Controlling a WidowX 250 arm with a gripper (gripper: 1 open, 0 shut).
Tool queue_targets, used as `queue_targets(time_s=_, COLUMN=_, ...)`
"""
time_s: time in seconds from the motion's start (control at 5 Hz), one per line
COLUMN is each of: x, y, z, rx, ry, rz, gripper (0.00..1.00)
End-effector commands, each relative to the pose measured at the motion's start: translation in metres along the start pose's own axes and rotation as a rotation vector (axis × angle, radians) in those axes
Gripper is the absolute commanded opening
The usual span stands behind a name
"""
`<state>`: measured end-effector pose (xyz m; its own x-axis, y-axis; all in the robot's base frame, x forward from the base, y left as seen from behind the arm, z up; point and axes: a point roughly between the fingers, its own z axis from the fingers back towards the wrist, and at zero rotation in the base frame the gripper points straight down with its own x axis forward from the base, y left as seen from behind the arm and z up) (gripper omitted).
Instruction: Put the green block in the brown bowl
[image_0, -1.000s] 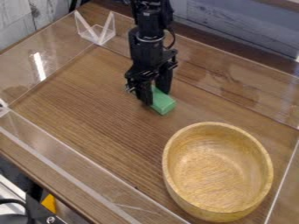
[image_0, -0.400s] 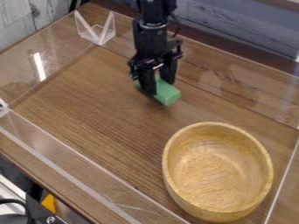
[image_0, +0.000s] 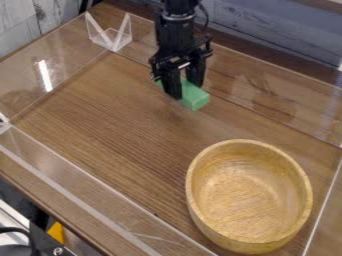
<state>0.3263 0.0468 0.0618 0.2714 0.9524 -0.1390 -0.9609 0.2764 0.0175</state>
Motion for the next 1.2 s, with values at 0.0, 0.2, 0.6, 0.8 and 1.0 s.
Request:
queue_targets(time_s=0.0, x=0.007, y=-0.009, z=0.044, rx=-0.1, ry=-0.043, rz=0.001, gripper=0.0)
queue_targets(time_s=0.2, x=0.011, y=-0.015, z=0.059, rx=-0.122, ry=-0.044, rz=0.003, gripper=0.0)
queue_targets(time_s=0.6, x=0.032, y=-0.029, z=0.081, rx=-0.168, ry=-0.057, rz=0.025, gripper=0.0)
queue_targets(time_s=0.8, x=0.031, y=-0.028, z=0.072, rx=-0.167, ry=-0.08, rz=0.025, gripper=0.0)
queue_targets(time_s=1.0, x=0.033, y=-0.03, z=0.06, rx=-0.168, ry=-0.101, rz=0.033, gripper=0.0)
